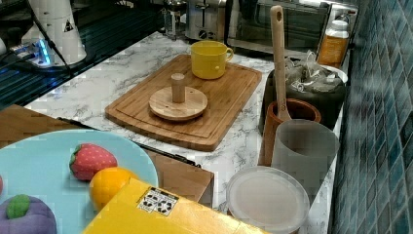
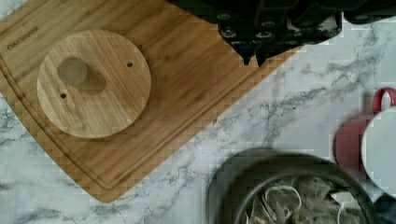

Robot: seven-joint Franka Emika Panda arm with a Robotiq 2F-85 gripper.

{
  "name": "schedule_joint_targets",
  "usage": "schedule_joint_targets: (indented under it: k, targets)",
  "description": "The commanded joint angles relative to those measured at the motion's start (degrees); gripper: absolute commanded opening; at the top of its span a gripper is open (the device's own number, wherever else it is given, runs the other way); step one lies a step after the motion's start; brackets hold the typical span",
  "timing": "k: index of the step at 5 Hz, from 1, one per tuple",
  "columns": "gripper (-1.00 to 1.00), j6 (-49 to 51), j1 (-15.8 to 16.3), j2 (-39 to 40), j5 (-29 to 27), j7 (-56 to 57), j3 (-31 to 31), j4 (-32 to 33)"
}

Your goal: Get a tea bag.

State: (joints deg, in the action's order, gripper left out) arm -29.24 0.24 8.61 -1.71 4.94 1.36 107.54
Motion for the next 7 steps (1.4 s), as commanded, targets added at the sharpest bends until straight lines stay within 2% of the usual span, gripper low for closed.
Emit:
schedule_joint_targets:
  k: [1, 3, 4, 7]
  targets:
    - [1.00, -6.72, 0.38, 2.95, 6.07, -10.34, 0.93, -13.01]
    - [1.00, -9.01, 0.07, 6.33, 7.55, -13.37, 1.31, -18.06]
    - [1.00, -6.82, 0.02, 9.42, 8.21, -13.82, 1.38, -22.71]
    - [1.00, -3.25, 1.31, 15.64, 9.38, -13.85, 2.54, -28.30]
